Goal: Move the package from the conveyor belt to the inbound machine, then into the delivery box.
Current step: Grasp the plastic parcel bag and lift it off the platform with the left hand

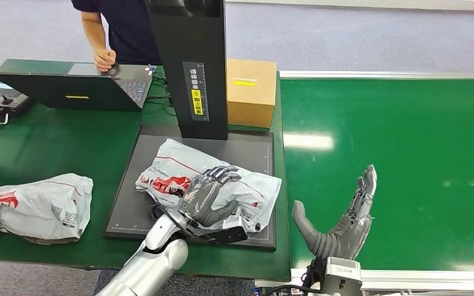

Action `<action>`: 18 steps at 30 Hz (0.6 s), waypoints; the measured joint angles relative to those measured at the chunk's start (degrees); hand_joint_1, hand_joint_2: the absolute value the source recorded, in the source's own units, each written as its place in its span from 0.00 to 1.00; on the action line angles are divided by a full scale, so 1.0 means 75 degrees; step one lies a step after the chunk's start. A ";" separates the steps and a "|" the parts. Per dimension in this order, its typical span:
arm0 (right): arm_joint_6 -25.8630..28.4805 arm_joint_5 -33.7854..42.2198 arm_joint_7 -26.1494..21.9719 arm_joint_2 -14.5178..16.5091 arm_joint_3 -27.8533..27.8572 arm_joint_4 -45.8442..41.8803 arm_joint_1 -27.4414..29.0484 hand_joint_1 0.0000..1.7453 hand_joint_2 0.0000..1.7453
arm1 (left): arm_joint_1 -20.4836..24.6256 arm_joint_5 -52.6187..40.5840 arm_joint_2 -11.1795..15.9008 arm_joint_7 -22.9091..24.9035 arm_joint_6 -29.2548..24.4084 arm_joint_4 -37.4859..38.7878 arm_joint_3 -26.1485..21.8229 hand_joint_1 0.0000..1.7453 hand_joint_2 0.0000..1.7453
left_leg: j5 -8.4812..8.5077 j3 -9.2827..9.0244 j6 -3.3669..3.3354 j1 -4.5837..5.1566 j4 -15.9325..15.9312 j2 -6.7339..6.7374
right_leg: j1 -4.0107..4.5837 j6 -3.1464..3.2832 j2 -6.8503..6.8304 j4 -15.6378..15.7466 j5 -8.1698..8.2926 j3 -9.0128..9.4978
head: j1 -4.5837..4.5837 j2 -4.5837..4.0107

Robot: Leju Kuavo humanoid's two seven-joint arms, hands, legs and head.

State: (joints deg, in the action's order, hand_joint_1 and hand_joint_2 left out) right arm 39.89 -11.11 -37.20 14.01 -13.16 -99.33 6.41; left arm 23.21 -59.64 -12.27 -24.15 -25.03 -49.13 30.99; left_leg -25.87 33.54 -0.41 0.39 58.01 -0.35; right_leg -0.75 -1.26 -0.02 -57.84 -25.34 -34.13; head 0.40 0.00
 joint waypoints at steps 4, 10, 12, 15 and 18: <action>0.0000 0.0061 0.0000 -0.0004 0.0000 0.0079 -0.0004 0.00 1.00 | -0.0197 0.0060 -0.0004 -0.0027 -0.0700 -0.0372 -0.0034 1.00 1.00 | 0.0000 0.0002 0.0000 0.0000 -0.0001 0.0000 | 0.0000 0.0000 0.0000 -0.0002 -0.0001 0.0000 | 0.0000 0.0000; 0.0000 0.0092 0.0001 -0.0012 0.0000 0.0232 -0.0029 0.00 1.00 | -0.0626 0.0192 0.0020 -0.0166 -0.1601 -0.1494 -0.0200 1.00 1.00 | -0.0001 0.0006 0.0000 0.0000 -0.0002 -0.0001 | 0.0000 0.0000 -0.0001 -0.0001 -0.0001 -0.0002 | 0.0001 0.0000; 0.0000 0.0092 0.0000 -0.0012 -0.0001 0.0279 -0.0035 0.00 1.00 | -0.0820 0.0174 0.0034 -0.0242 -0.1867 -0.1979 -0.0319 1.00 1.00 | -0.0001 0.0006 0.0000 0.0000 -0.0002 -0.0001 | 0.0000 0.0000 -0.0001 -0.0001 -0.0001 -0.0002 | 0.0002 0.0000; 0.0000 0.0093 0.0000 -0.0011 -0.0003 0.0344 -0.0058 0.00 1.00 | -0.1119 0.0119 0.0031 -0.0501 -0.1993 -0.2736 -0.0589 1.00 1.00 | -0.0001 0.0006 0.0000 0.0000 -0.0002 -0.0001 | 0.0000 0.0000 -0.0001 -0.0002 -0.0001 -0.0002 | 0.0000 0.0000; 0.0000 0.0102 0.0000 -0.0008 -0.0003 0.0415 -0.0118 0.00 1.00 | -0.1343 0.0210 -0.0056 -0.0899 -0.2011 -0.3422 -0.0992 0.63 1.00 | 0.0000 0.0005 0.0000 0.0000 -0.0002 -0.0001 | 0.0000 0.0000 -0.0001 -0.0002 -0.0001 -0.0002 | -0.0001 0.0000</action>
State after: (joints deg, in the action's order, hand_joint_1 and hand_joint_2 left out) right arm 39.89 -10.35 -37.20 13.95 -13.18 -96.22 5.52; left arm 13.13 -58.07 -12.69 -30.89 -40.11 -74.79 23.55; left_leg -25.87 33.58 -0.41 0.39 57.99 -0.36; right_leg -0.75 -1.26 -0.03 -57.85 -25.35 -34.15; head 0.40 0.00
